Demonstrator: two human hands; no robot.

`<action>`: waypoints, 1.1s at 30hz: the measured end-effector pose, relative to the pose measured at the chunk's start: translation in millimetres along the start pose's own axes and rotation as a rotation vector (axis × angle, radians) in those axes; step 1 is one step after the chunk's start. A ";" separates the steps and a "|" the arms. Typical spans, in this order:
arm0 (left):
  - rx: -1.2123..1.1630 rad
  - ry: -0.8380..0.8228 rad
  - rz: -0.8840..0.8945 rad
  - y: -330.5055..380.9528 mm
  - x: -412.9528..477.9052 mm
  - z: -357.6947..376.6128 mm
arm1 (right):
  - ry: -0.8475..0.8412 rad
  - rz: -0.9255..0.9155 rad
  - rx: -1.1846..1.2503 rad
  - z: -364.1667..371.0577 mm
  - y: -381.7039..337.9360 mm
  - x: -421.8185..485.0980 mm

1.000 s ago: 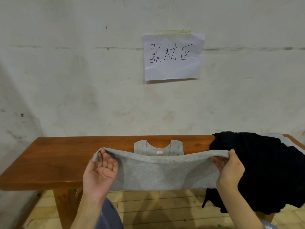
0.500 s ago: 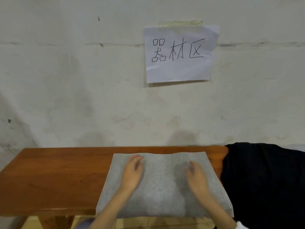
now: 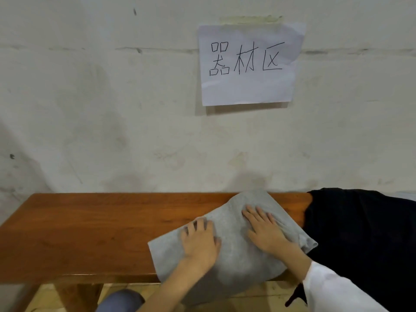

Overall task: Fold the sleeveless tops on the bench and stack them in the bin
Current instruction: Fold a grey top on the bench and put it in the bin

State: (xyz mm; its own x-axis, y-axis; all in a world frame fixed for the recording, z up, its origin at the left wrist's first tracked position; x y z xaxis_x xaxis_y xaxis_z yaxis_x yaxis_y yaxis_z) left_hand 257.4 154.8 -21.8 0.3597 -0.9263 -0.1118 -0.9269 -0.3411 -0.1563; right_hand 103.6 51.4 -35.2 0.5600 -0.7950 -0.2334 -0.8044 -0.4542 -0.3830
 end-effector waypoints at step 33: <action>-0.031 0.115 0.412 10.7 -11.7 34.3 | 0.094 -0.193 -0.073 31.1 13.3 -41.9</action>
State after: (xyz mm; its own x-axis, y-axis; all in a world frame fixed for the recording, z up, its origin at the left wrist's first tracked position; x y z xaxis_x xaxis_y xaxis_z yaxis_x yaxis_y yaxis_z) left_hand 247.0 167.5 -55.9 -0.0542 -0.9973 -0.0486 -0.9940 0.0585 -0.0919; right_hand 75.6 91.2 -58.3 0.6868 -0.7228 -0.0768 -0.6983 -0.6268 -0.3456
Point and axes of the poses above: each hand's wrist, its own x-axis towards the middle knuckle, its own z-axis out of the palm, y = z × x, the point moved 5 cm from there along x, towards the middle knuckle, and after that the axes turned 13 degrees about x, right-handed, at the moved point
